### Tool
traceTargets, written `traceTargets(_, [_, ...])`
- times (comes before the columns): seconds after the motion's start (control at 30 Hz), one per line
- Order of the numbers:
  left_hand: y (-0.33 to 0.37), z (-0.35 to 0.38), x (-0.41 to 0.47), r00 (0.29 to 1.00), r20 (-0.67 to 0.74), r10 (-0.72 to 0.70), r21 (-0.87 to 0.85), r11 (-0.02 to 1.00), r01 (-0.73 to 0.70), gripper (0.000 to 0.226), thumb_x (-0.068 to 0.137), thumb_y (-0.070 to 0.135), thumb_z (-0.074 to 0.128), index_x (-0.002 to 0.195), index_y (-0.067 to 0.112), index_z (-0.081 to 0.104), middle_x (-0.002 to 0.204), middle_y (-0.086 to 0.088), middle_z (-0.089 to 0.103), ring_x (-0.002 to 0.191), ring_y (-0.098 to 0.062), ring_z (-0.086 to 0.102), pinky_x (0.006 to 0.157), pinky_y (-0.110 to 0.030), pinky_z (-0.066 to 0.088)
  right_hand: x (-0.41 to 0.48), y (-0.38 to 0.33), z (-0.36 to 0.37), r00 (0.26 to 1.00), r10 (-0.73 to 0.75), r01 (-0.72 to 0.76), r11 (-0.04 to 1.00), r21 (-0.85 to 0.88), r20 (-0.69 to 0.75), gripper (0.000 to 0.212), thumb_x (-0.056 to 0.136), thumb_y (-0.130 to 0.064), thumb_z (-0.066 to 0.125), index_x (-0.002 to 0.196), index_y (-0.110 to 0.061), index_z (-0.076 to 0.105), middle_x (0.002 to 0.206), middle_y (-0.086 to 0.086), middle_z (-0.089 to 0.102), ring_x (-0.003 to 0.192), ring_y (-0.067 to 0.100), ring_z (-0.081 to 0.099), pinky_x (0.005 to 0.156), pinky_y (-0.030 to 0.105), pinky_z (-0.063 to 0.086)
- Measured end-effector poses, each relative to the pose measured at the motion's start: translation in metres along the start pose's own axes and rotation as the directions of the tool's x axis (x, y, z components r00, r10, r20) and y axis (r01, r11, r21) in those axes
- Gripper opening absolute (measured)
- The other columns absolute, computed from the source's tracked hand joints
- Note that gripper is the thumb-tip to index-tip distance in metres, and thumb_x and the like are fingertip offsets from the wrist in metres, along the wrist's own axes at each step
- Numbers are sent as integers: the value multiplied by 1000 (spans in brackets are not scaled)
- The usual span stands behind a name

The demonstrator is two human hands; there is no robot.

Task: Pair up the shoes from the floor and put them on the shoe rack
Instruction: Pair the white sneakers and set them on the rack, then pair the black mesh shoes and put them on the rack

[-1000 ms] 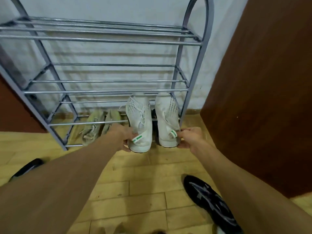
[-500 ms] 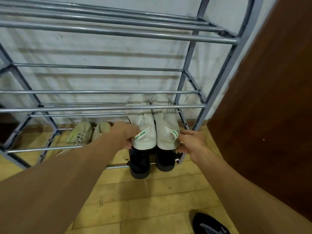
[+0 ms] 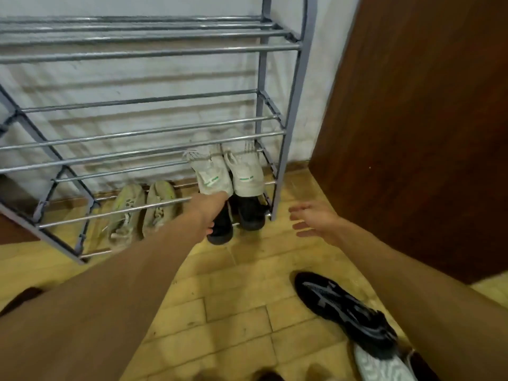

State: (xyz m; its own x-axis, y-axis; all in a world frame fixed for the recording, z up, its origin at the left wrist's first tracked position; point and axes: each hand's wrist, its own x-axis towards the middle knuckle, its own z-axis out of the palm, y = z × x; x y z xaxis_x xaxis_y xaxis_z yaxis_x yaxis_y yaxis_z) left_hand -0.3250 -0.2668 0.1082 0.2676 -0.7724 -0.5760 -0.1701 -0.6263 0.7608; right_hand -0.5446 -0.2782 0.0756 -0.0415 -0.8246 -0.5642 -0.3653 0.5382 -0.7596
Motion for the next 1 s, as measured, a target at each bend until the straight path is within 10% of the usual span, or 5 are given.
traceTargets(0.13, [-24,29,-62,983,176,54,210,973,-91,25,90,34,58,98,10,57,89,-8,55,76,-21,54,63,-29,41,-47,52,-41,998,58,-49,975,-216,34,33,95,-14,54,128,-10,58,127,9,58,105,23,59,85,31,52])
traceTargets(0.4, [-95,96,-139,860,508,53,478,813,-333,22,92,28,57,109,16,62,117,-7,61,114,-25,56,93,-32,46,-118,149,-88,988,147,-148,883,-445,-36,35,98,-18,51,128,-1,56,129,10,54,119,30,54,98,40,49])
traceTargets(0.73, [-152,103,-143,857,514,-41,565,768,-302,35,88,36,59,120,20,63,118,2,62,109,-15,57,91,-29,45,-95,235,-78,950,241,-306,847,-435,-200,77,88,-41,63,146,-6,26,143,18,43,126,35,47,96,39,45])
traceTargets(1.0, [-140,118,-124,859,510,-40,550,783,-291,34,86,31,58,118,20,63,117,0,63,108,-17,58,91,-30,47,-70,258,-66,917,311,-391,829,-401,-251,46,89,-31,61,122,-8,38,120,17,55,107,35,58,89,48,54])
